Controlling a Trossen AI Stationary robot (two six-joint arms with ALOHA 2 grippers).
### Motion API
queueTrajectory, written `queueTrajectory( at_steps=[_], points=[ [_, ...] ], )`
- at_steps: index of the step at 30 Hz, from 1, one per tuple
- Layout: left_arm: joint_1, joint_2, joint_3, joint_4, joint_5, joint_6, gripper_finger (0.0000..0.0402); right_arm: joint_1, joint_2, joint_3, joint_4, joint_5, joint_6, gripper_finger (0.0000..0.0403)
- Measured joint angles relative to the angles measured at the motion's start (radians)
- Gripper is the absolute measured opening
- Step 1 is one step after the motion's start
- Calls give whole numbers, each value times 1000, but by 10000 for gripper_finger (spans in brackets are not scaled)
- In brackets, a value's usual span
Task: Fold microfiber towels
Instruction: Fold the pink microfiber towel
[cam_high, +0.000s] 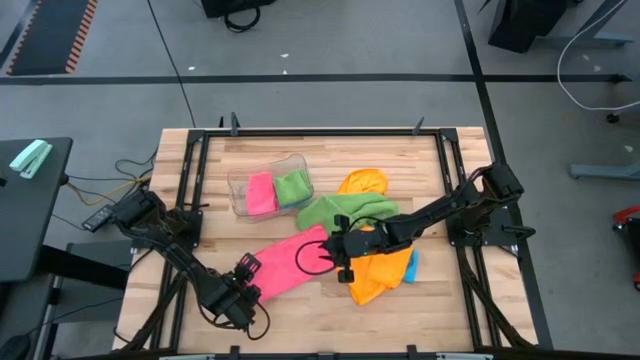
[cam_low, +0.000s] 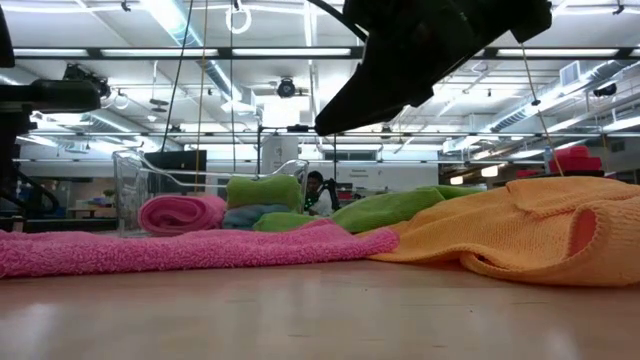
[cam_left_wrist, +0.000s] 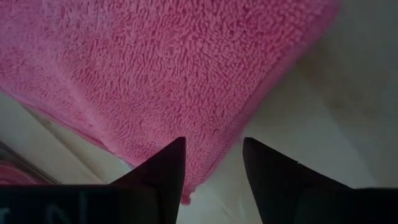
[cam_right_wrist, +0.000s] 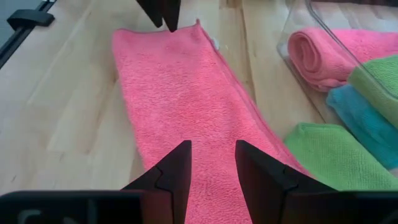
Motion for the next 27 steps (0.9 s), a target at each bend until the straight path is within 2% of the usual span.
queueTrajectory(
  at_steps=[13, 19, 23, 27],
  points=[
    [0, 1, -3, 18, 0, 78, 169, 7, 0, 0, 10, 0, 8, 133],
    [1, -4, -68, 77, 20, 120, 163, 7, 1, 0, 11, 0, 10, 133],
    [-1, -3, -73, 81, 2, 124, 151, 8, 1, 0, 11, 0, 9, 133],
    [-1, -2, -74, 85, 4, 143, 120, 7, 1, 0, 11, 0, 9, 133]
  ],
)
